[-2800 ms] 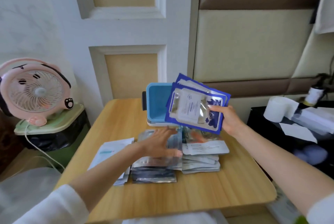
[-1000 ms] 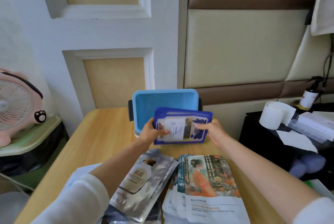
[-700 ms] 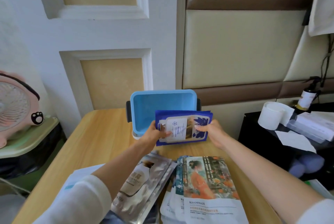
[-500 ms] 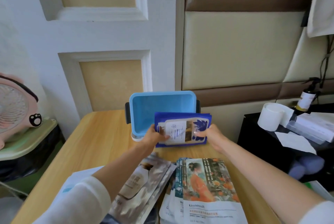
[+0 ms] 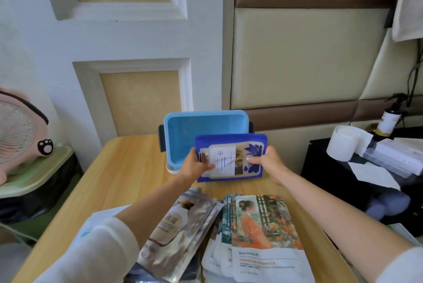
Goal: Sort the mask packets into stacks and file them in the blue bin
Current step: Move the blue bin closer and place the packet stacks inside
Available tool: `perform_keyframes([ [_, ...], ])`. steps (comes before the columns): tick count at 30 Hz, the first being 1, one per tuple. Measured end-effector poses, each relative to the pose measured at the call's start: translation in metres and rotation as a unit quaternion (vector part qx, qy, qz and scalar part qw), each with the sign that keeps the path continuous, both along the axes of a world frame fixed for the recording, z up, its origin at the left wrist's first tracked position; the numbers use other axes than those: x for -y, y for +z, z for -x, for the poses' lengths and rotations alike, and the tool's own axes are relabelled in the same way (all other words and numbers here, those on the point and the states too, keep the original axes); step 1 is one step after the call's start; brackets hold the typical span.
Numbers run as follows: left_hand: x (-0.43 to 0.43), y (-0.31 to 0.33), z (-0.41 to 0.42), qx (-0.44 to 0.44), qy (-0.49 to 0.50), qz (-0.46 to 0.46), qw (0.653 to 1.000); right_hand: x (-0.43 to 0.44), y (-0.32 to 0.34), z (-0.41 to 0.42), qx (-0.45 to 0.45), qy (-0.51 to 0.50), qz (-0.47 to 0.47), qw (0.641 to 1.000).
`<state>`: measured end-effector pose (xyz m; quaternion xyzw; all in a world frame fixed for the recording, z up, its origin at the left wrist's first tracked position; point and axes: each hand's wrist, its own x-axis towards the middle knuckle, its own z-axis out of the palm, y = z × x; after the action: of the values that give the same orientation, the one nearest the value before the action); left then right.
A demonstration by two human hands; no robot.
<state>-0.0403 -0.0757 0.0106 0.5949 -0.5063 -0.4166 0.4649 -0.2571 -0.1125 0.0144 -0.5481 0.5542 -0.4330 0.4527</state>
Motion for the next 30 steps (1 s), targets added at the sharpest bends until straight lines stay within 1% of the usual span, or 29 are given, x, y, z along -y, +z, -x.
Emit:
perform_keyframes([
  [2,0.001,-0.001,-0.002,0.009,-0.006,0.010,1.000,-0.002,0.000,0.001,0.004,-0.005,0.015,1.000],
  [5,-0.001,-0.018,-0.008,0.075,-0.034,-0.050,0.995,-0.007,-0.017,0.003,-0.092,0.040,-0.016,0.995],
  [6,-0.002,-0.022,-0.009,0.082,-0.039,-0.056,0.994,-0.009,-0.019,0.004,-0.107,0.046,-0.025,0.993],
  [8,-0.003,-0.018,-0.012,0.106,-0.032,-0.033,0.993,-0.008,-0.012,0.005,-0.096,0.051,-0.016,0.994],
  [10,-0.003,-0.006,-0.016,0.139,-0.017,-0.005,0.990,-0.008,0.005,0.008,-0.062,0.049,0.018,0.997],
  [11,-0.003,0.000,-0.018,0.151,-0.016,0.012,0.988,-0.008,0.014,0.010,-0.064,0.048,0.045,0.996],
  [13,-0.004,0.011,-0.020,0.165,-0.029,0.045,0.985,-0.005,0.029,0.014,-0.112,0.069,0.092,0.987],
  [15,-0.004,0.021,-0.023,0.206,-0.050,0.071,0.975,-0.005,0.041,0.017,-0.208,0.108,0.118,0.965],
  [17,-0.003,0.031,-0.025,0.287,-0.079,0.079,0.952,-0.006,0.051,0.019,-0.335,0.144,0.143,0.920],
  [18,-0.001,0.037,-0.025,0.340,-0.091,0.076,0.933,-0.006,0.054,0.019,-0.377,0.160,0.146,0.900],
  [20,0.000,0.047,-0.023,0.459,-0.098,0.073,0.880,-0.006,0.058,0.016,-0.416,0.192,0.129,0.879],
  [22,-0.004,0.055,-0.019,0.562,-0.080,0.104,0.817,-0.006,0.061,0.013,-0.460,0.200,0.136,0.854],
  [23,-0.007,0.060,-0.018,0.587,-0.067,0.129,0.797,-0.007,0.065,0.011,-0.485,0.192,0.158,0.839],
  [24,-0.008,0.065,-0.020,0.595,-0.046,0.158,0.786,-0.008,0.070,0.010,-0.505,0.174,0.190,0.824],
  [27,-0.011,0.082,-0.034,0.590,0.036,0.241,0.769,-0.013,0.090,0.000,-0.536,0.098,0.308,0.780],
  [28,-0.010,0.084,-0.040,0.596,0.050,0.258,0.759,-0.013,0.093,-0.004,-0.539,0.085,0.338,0.767],
  [30,-0.008,0.080,-0.048,0.619,0.044,0.269,0.737,-0.011,0.091,-0.016,-0.545,0.077,0.378,0.745],
])
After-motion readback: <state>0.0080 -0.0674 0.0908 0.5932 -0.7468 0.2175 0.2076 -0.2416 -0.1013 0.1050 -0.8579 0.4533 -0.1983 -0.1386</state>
